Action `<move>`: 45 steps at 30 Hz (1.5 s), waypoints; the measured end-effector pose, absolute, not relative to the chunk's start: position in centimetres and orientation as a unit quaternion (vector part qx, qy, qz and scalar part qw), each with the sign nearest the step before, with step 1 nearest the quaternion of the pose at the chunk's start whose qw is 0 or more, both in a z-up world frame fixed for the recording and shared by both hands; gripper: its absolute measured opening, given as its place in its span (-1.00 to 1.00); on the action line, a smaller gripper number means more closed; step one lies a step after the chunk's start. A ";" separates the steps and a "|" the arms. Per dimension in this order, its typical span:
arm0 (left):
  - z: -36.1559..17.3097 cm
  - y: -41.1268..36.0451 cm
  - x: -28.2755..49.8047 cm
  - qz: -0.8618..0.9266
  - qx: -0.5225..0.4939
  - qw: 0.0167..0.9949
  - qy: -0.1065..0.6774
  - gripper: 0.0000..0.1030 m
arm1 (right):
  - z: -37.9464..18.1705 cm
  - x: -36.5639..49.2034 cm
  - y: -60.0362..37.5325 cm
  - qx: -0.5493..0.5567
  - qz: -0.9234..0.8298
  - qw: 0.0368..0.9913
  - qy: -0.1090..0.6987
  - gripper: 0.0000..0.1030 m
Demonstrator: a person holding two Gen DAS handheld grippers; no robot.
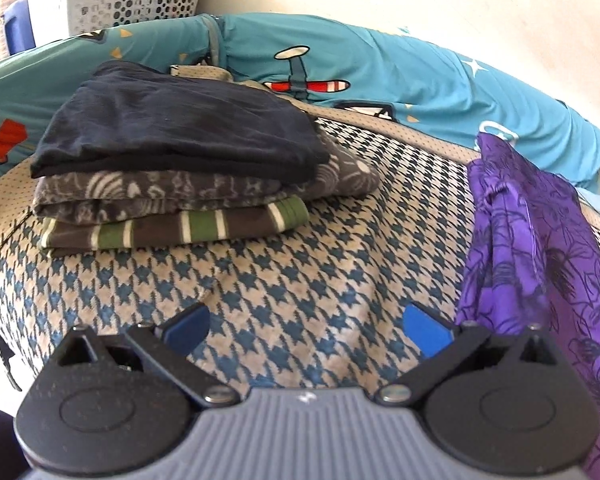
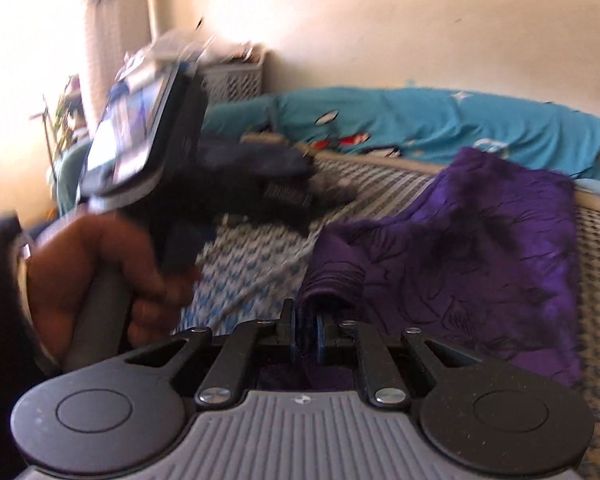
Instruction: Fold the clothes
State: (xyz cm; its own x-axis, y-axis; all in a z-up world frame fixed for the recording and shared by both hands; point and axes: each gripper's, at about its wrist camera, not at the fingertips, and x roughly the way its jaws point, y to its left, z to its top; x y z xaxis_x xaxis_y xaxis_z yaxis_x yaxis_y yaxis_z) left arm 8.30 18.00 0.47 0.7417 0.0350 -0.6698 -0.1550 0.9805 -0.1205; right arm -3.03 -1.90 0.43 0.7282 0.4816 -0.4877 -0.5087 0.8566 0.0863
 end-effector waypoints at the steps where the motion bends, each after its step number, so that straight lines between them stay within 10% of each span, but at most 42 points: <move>1: 0.6 18.1 8.2 0.051 -0.085 0.930 0.354 1.00 | 0.0 -2.9 -1.6 -0.033 0.270 0.927 0.259 -0.79; 45: -3.2 7.7 5.1 -0.117 0.038 0.907 0.404 1.00 | -0.8 -5.9 -12.3 -0.017 0.116 0.923 0.366 -0.49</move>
